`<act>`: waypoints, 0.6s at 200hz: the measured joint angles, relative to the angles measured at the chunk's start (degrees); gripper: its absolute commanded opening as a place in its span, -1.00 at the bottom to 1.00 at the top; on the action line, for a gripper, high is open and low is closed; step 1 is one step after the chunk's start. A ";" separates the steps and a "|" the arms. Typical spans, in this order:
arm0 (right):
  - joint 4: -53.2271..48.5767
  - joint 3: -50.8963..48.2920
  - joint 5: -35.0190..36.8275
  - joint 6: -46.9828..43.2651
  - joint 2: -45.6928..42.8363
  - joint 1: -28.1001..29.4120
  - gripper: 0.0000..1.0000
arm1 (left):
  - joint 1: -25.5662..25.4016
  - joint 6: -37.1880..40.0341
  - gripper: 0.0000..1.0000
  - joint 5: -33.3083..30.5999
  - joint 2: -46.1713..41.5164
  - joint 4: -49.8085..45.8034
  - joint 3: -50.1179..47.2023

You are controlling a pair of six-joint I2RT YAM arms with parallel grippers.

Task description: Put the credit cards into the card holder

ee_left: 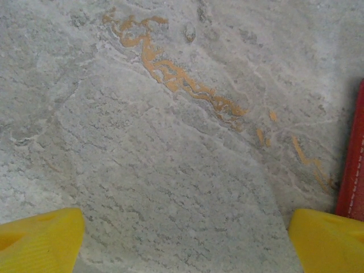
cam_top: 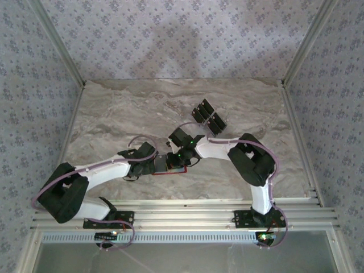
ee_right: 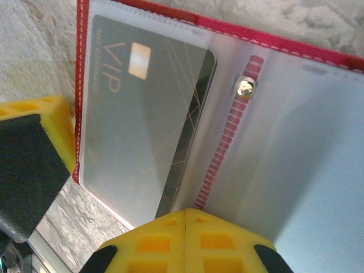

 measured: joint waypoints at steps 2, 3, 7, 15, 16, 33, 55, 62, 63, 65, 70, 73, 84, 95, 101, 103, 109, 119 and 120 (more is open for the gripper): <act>0.00 0.15 0.00 0.02 0.07 0.04 -0.99 | 0.00 0.00 0.89 0.00 0.00 0.07 -0.02; 0.00 0.22 0.02 0.02 0.11 0.04 -0.98 | -0.02 -0.02 0.89 0.00 0.00 0.07 -0.04; -0.07 0.59 0.02 0.02 0.28 0.09 -0.99 | -0.09 -0.15 0.89 -0.02 0.00 0.20 -0.09; -0.13 1.22 0.02 0.02 0.63 0.26 -0.99 | -0.15 -0.24 0.89 -0.07 0.04 0.33 -0.13; -0.13 1.29 0.02 0.00 0.66 0.28 -0.98 | -0.15 -0.26 0.89 -0.04 0.07 0.37 -0.13; -0.59 2.25 0.11 0.02 1.05 0.63 -0.98 | -0.20 -0.37 0.89 -0.04 0.31 0.70 -0.22; -1.73 3.41 0.46 0.00 1.84 0.90 -0.99 | -0.24 -0.42 0.89 -0.04 0.31 0.87 -0.33; -2.10 3.80 0.46 0.02 2.21 0.94 -0.99 | -0.24 -0.59 0.89 -0.04 0.31 0.90 -0.35; -2.10 3.85 0.46 0.02 2.23 0.94 -0.99 | -0.24 -0.59 0.89 -0.04 0.31 0.90 -0.37; -2.16 3.93 0.46 0.02 2.34 0.96 -0.99 | -0.24 -0.59 0.89 -0.04 0.31 0.92 -0.39; -2.34 4.15 0.44 0.02 2.54 0.96 -0.99 | -0.24 -0.63 0.89 -0.04 0.31 0.98 -0.39; -2.40 4.22 0.44 0.02 2.64 0.98 -0.99 | -0.24 -0.70 0.89 -0.04 0.31 1.03 -0.44; -2.78 4.61 0.44 0.04 2.89 0.98 -0.99 | -0.26 -0.79 0.89 -0.04 0.31 1.07 -0.46; -3.04 4.81 0.42 0.04 3.02 0.98 -0.99 | -0.26 -0.79 0.89 -0.04 0.31 1.07 -0.46; -3.08 4.83 0.42 0.04 3.02 0.98 -0.99 | -0.28 -0.79 0.89 -0.04 0.31 1.07 -0.46; -3.08 4.83 0.42 0.07 3.02 0.98 -0.99 | -0.28 -0.79 0.89 -0.04 0.31 1.07 -0.46; -3.08 4.83 0.42 0.07 3.06 0.98 -0.99 | -0.28 -0.79 0.89 -0.04 0.31 1.09 -0.46; -3.08 4.83 0.39 0.35 3.06 0.98 -0.99 | -0.28 -0.79 0.89 -0.04 0.28 1.07 -0.46; -3.08 4.83 0.37 0.39 3.06 0.98 -0.99 | -0.28 -0.79 0.89 -0.04 0.28 1.07 -0.46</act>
